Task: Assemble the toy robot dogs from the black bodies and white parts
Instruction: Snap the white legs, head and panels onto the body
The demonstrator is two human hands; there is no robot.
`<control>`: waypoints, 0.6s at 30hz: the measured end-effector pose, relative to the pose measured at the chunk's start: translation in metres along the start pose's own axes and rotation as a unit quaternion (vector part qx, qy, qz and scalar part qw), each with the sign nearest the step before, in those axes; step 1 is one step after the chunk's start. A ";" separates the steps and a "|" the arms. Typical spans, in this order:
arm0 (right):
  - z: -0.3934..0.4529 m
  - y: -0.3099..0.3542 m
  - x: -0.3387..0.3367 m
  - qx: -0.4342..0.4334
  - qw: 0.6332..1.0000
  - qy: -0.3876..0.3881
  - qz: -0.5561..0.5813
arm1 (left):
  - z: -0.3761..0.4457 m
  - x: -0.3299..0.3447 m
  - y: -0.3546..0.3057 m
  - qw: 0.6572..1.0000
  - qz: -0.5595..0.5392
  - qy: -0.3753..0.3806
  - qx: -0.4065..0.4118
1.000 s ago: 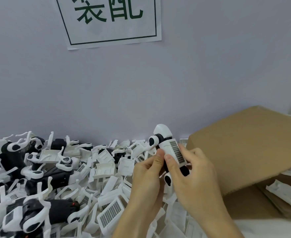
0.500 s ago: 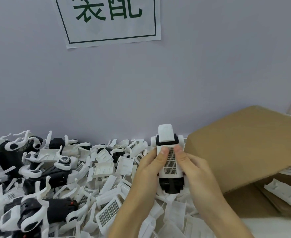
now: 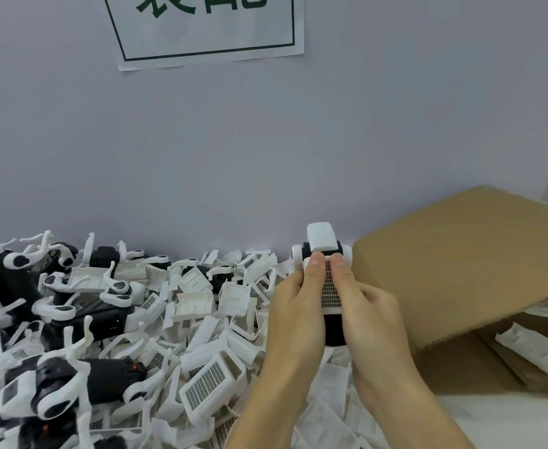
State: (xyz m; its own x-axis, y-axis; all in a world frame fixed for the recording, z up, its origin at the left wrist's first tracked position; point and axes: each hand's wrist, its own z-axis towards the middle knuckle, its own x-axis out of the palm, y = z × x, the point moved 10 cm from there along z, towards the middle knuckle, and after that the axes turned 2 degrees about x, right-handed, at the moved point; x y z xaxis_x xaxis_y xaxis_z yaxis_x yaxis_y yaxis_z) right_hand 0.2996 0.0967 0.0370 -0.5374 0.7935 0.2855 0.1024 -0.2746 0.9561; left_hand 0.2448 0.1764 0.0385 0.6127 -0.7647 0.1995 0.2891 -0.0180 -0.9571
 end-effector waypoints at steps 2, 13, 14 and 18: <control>0.002 0.000 -0.001 0.017 0.999 0.028 0.023 | 0.000 0.005 0.004 0.999 -0.032 0.025 -0.032; 0.004 0.017 -0.006 -0.043 0.995 0.090 0.028 | -0.002 0.001 -0.013 0.999 -0.007 0.018 0.034; 0.004 0.018 -0.005 -0.051 0.995 0.085 0.023 | -0.002 0.001 -0.016 0.999 -0.008 0.017 0.041; 0.004 0.018 -0.001 -0.042 0.995 0.087 0.032 | -0.001 0.001 -0.016 0.998 -0.033 0.040 0.025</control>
State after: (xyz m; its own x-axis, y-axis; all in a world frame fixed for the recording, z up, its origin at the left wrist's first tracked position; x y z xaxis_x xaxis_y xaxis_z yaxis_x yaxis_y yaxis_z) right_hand 0.3055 0.0929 0.0546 -0.6696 0.6693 0.3219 0.0742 -0.3710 0.9257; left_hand 0.2400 0.1751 0.0541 0.5306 -0.8123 0.2424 0.3642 -0.0397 -0.9305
